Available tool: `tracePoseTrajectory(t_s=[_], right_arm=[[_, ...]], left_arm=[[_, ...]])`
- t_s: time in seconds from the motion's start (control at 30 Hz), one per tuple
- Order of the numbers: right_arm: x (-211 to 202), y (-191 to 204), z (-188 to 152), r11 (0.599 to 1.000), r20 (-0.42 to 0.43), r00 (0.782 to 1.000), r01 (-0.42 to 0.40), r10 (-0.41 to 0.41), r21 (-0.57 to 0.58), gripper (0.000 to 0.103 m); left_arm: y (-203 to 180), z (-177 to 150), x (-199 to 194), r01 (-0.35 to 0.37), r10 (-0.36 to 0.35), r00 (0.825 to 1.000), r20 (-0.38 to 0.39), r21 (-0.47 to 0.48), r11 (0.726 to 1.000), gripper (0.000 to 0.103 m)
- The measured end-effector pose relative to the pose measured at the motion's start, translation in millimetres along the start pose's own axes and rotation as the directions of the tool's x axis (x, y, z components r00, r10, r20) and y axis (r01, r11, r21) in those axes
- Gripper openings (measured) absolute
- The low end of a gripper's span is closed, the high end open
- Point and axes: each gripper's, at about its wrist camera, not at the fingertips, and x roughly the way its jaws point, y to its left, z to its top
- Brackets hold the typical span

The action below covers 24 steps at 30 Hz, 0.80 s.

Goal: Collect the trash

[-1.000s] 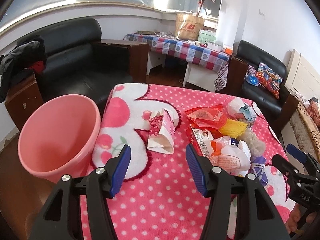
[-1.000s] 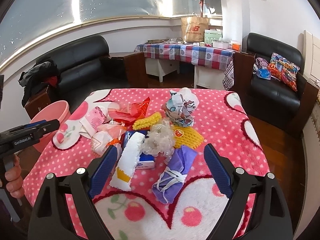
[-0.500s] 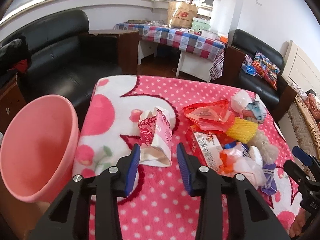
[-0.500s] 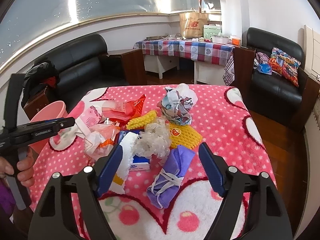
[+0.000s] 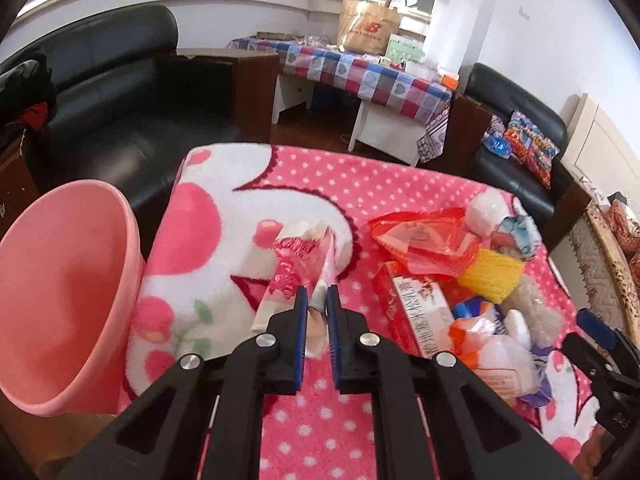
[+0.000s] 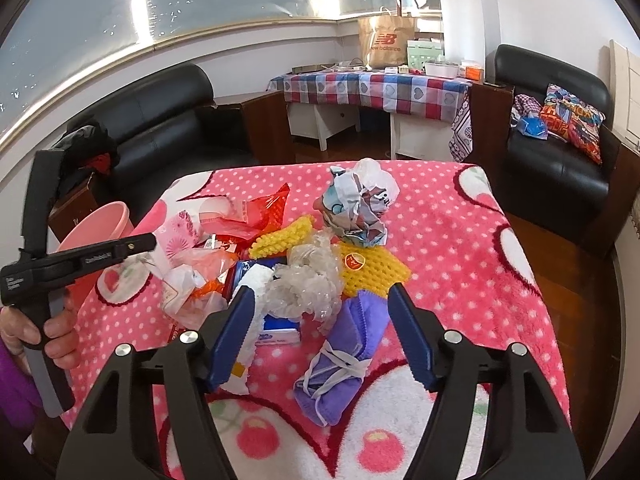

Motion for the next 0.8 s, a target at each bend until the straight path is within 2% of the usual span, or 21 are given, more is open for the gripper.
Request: tracePoseTrajectory(t_s=[0.27,0.4,0.53,0.6,0.8], right_arm=[[11,-4,0,1.000,-0.037,0.999,0.007,-0.006,0.030,0.050],[17,-5,1,0.999,-0.054,0.998,-0.018,0.020,0.046,0.039],[21,-1,2,0.999,-0.060,0.998,-0.025,0.027,0.041,0.032],[22,1,1,0.999,-0.065,0.997,-0.035,0.037,0.036,0.021],[19,7,0,0.999,-0.066,0.997,-0.036,0.037,0.022,0.014]], left_arm=[[-10,-3,-33,0.050,-0.052,0.997,0.053,0.028,0.998,0.008],[-11,-6,-46,0.070,-0.072,0.995,0.067,0.032,0.997,0.008],[-11,-9,-56,0.081,-0.083,0.994,0.078,0.032,0.996,0.008],[-10,-12,-58,0.076,-0.078,0.994,0.077,0.036,0.997,0.008],[-5,-19,-54,0.070,-0.071,0.996,0.054,0.020,0.997,0.008]])
